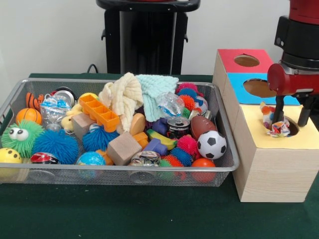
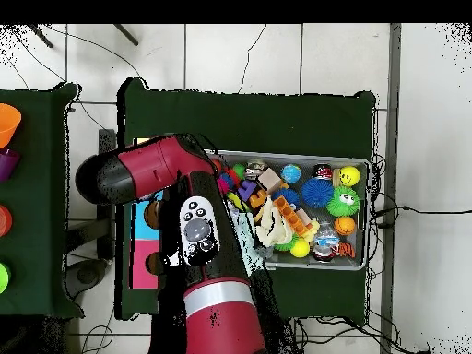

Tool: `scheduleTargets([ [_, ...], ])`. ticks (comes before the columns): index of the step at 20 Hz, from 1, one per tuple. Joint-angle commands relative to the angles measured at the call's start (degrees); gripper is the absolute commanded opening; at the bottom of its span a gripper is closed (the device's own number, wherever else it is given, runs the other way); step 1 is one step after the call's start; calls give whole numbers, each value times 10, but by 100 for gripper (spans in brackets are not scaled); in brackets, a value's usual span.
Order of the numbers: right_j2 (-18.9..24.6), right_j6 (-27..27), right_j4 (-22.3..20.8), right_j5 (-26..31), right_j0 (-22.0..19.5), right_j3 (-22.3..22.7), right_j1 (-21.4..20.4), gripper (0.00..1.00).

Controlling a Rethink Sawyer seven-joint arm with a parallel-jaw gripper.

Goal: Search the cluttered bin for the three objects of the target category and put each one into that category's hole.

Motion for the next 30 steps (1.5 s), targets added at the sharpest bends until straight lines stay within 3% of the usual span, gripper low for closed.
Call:
scheduleTargets([
  [1,39,-22,-12,-7,-9,6,23,100],
  [11,41,-24,-8,-3,-11,12,16,100],
  [30,61,-33,19,30,-32,66,-56,100],
])
